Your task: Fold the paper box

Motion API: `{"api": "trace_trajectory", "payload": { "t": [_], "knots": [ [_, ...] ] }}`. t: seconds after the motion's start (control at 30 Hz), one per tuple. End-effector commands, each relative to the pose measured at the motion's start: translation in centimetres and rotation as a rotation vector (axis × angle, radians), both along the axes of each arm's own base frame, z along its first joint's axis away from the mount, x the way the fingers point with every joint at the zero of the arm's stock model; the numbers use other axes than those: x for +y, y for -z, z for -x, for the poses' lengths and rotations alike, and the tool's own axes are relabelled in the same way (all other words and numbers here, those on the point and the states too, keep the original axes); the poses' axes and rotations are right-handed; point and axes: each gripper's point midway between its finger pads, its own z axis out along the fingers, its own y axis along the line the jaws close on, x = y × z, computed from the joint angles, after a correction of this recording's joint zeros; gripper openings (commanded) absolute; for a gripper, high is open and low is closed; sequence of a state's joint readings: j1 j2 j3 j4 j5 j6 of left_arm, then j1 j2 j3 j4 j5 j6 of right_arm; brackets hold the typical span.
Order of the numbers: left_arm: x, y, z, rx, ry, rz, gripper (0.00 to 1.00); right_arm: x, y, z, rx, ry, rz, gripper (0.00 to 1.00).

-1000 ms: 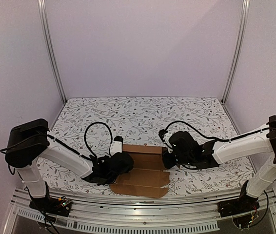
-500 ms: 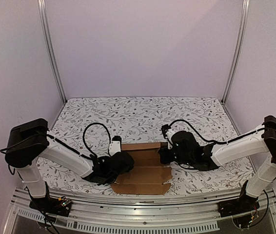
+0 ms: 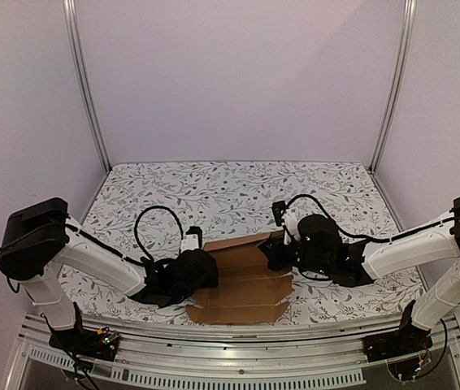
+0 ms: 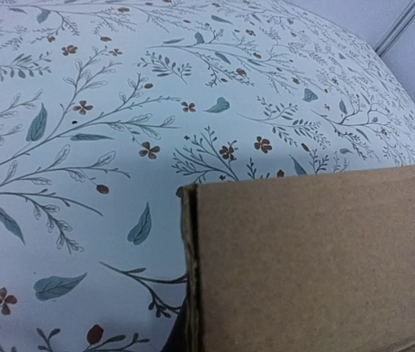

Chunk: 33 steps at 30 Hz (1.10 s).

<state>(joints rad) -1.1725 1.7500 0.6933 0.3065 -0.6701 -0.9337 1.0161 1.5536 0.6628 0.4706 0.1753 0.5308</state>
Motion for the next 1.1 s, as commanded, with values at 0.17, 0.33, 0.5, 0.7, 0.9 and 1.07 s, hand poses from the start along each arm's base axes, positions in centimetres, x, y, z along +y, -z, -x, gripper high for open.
{"api": "trace_trajectory", "payload": {
  "t": [0.17,0.33,0.5,0.7,0.9,1.07],
  "knots": [
    [1.9,-0.1,-1.4,0.043,0.028,0.106,0.00,-0.6,-4.4,3.1,-0.057,-0.157,-0.026,0.00],
    [2.1,-0.6,-1.7,0.055,0.033,0.155,0.00,-1.8,-6.8,5.6,-0.085,-0.264,-0.017,0.00],
    [2.2,-1.3,-1.7,0.070,0.040,0.235,0.00,-4.0,-8.6,7.5,-0.140,-0.305,-0.026,0.00],
    [1.8,-2.4,-1.6,0.096,0.051,0.360,0.00,-6.7,-9.0,8.4,-0.188,-0.266,-0.065,0.00],
    [1.1,-4.0,-1.3,0.115,0.070,0.478,0.00,-7.3,-9.2,8.7,-0.217,-0.248,-0.147,0.00],
    [0.5,-5.1,-1.1,0.121,0.094,0.538,0.00,-6.6,-10.1,8.0,-0.237,-0.224,-0.215,0.00]
  ]
}}
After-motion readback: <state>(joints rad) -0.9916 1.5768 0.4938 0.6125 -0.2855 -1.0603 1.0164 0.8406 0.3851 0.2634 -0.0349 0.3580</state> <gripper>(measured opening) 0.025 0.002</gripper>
